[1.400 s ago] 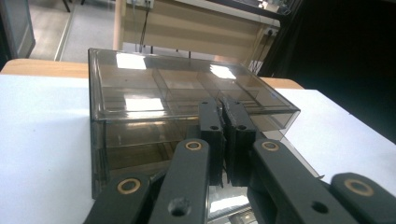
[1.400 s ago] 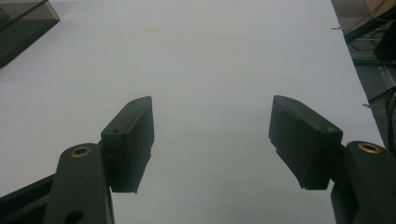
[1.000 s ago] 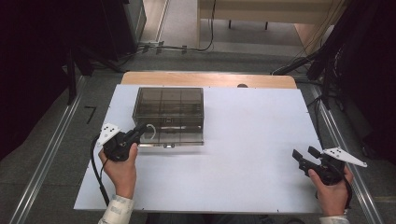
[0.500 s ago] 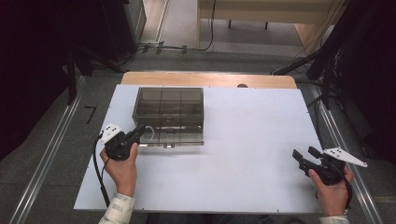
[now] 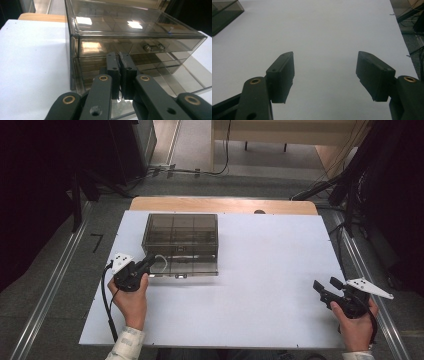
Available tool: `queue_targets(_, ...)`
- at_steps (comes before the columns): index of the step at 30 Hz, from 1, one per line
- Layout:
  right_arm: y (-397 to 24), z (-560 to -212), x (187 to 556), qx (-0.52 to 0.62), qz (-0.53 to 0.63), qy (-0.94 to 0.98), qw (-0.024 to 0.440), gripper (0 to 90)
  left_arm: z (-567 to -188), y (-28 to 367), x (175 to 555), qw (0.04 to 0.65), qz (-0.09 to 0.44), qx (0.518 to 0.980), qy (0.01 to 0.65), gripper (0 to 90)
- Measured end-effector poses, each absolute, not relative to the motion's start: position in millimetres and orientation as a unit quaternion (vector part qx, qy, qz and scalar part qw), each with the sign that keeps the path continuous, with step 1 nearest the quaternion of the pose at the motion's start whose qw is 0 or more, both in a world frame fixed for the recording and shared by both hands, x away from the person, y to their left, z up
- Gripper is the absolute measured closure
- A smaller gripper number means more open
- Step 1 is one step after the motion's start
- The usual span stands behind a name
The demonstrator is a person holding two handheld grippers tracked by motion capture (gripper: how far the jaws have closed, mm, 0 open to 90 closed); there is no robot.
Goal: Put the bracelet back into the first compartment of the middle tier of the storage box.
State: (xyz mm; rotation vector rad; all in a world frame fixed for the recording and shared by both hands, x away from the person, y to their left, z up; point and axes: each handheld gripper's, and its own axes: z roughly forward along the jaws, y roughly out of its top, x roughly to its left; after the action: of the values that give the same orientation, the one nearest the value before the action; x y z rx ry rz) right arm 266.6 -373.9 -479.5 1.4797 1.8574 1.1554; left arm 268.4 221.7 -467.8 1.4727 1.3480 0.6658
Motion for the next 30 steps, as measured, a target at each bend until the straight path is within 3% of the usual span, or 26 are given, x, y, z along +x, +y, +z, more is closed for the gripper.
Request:
queue_targets(8, -374, -480, 267, 0.543, 0.423, 0.681, 0.248, 29.5, -467, 222, 267, 0.503, 0.285, 0.598, 0.556, 61.0)
queue_targets(16, -374, -479, 266, 0.545, 0.424, 0.679, 0.248, 29.5, -466, 230, 263, 0.503, 0.295, 0.583, 0.566, 49.9)
queue_targets(30, -375, -479, 266, 0.544, 0.425, 0.679, 0.249, 29.4, -467, 249, 258, 0.495, 0.295, 0.568, 0.588, 39.7)
